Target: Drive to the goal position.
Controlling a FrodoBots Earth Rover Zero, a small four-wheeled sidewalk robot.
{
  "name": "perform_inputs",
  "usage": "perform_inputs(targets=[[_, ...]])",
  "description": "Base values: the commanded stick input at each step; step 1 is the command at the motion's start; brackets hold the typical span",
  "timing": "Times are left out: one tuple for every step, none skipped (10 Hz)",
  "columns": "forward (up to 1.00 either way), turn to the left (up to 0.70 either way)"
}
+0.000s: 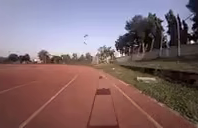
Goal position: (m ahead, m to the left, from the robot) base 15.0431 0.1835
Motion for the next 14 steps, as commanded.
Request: perform_inputs(targets=[[0.7, 0.0], [0.7, 0.0], [0.7, 0.0], [0.7, 0.0], [0.7, 0.0], [0.7, 0.0], [0.7, 0.0], [0.7, 0.0], [0.7, 0.0], [0.7, 0.0], [0.7, 0.0], [0.7, 0.0], [0.7, 0.0], [0.7, 0.0]])
